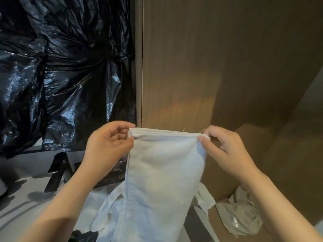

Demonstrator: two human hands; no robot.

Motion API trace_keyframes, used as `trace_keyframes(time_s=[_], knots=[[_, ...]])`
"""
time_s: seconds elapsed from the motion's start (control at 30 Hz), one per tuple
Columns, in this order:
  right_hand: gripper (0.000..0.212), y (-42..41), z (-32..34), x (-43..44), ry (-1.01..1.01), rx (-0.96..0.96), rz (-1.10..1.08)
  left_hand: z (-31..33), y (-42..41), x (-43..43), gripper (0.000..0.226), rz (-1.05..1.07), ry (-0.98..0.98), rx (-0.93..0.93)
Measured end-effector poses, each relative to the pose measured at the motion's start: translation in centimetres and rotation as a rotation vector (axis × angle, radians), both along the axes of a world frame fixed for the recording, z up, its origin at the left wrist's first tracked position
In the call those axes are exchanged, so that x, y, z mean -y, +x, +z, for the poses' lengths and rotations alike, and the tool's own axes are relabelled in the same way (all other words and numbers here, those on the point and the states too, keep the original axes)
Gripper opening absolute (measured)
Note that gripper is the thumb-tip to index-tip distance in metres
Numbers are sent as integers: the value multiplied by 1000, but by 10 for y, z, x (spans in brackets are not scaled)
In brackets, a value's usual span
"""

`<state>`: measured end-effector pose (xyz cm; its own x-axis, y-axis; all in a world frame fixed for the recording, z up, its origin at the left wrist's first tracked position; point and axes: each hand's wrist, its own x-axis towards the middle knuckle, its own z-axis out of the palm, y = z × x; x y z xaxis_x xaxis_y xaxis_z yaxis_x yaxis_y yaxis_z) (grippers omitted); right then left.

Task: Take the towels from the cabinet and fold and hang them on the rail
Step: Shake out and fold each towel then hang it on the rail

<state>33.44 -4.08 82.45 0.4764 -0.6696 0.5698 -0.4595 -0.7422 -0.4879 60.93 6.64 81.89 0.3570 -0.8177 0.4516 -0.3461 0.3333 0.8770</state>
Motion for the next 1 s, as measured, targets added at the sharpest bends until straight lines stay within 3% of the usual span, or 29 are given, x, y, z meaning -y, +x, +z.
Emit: trace_keyframes(time_s=[0.1, 0.2, 0.33, 0.6, 0.87, 1.0], knots=[[24, 15, 19, -4, 27, 251, 22, 16, 7, 5, 28, -9, -29, -30], [13, 21, 30, -4, 45, 353, 10, 23, 8, 6, 28, -37, -46, -59], [23, 16, 36, -2, -20, 264, 2, 27, 11, 7, 31, -56, -90, -81], [20, -5, 54, -6, -42, 84, -61, 38, 4, 9, 28, -92, -139, -85], [54, 19, 57, -33, -103, -138, -34, 51, -27, 7, 31, -169, -173, -38], [37, 47, 43, -42, -91, -100, 51, 55, -34, 4, 30, -182, -198, 4]])
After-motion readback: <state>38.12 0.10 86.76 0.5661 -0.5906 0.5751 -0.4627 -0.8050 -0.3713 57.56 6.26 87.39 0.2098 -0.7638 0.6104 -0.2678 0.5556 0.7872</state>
